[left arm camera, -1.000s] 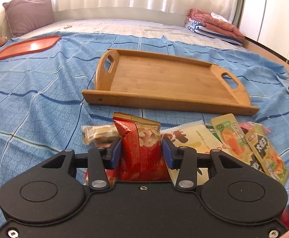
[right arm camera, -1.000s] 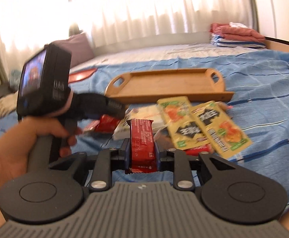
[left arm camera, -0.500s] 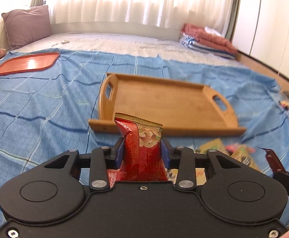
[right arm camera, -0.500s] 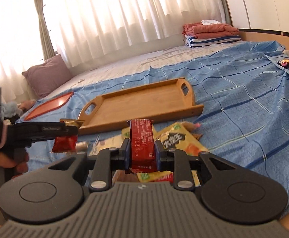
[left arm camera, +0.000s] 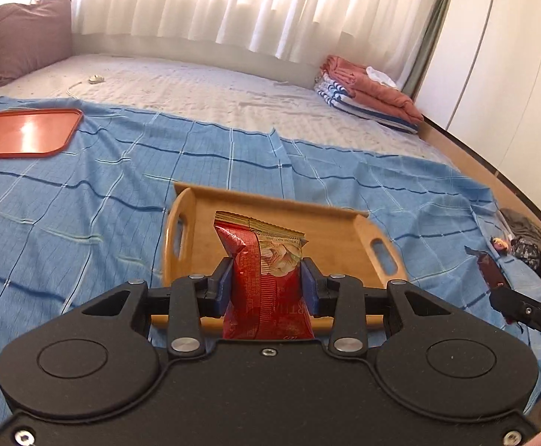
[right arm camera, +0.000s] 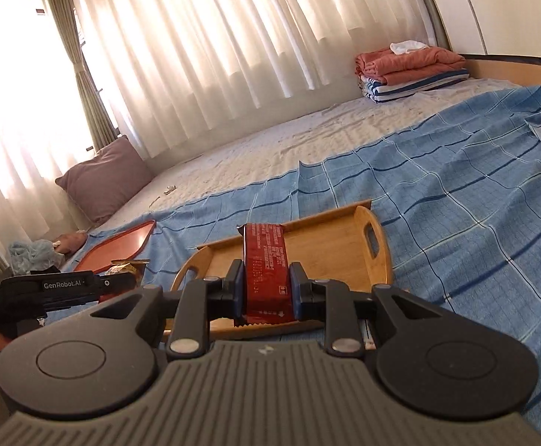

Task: Organize snacks
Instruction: 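Carry both snacks over the wooden tray and open both tools to release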

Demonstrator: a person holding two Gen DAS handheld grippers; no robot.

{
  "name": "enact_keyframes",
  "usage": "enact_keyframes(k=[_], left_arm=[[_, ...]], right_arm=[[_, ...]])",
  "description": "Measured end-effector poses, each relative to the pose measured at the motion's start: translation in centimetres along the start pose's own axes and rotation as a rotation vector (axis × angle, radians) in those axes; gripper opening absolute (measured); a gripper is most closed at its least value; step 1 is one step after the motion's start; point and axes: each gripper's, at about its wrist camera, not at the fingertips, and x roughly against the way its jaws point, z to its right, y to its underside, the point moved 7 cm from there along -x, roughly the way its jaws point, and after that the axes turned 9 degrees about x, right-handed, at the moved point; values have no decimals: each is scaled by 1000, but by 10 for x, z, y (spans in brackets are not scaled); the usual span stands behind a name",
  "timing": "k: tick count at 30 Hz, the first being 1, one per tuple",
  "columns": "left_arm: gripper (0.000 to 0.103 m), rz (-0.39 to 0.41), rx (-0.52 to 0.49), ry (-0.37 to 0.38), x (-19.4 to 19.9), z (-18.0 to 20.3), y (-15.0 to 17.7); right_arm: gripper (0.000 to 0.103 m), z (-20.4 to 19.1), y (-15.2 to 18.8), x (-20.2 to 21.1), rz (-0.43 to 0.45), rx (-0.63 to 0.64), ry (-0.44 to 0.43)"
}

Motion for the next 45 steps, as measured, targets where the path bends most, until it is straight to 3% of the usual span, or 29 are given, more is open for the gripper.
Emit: enact_keyframes(k=[3, 7, 12, 18, 27, 45], left_arm=[[36, -49, 29, 7, -25, 1, -18], [36, -89, 19, -52, -68, 0, -28], [36, -165, 42, -118, -123, -12, -16], [36, -219, 7, -168, -160, -19, 4], [36, -236, -34, -198, -178, -21, 17], [37, -251, -57, -218, -191, -20, 32]], right_arm=[[30, 7, -18, -26, -44, 5, 13], [30, 19, -28, -73, -141, 21, 40], [30, 25, -10, -132, -277, 79, 77], [30, 27, 17, -178, -363, 115, 116], [30, 29, 35, -202, -413, 136, 141], [31, 34, 56, -207, -437, 164, 167]])
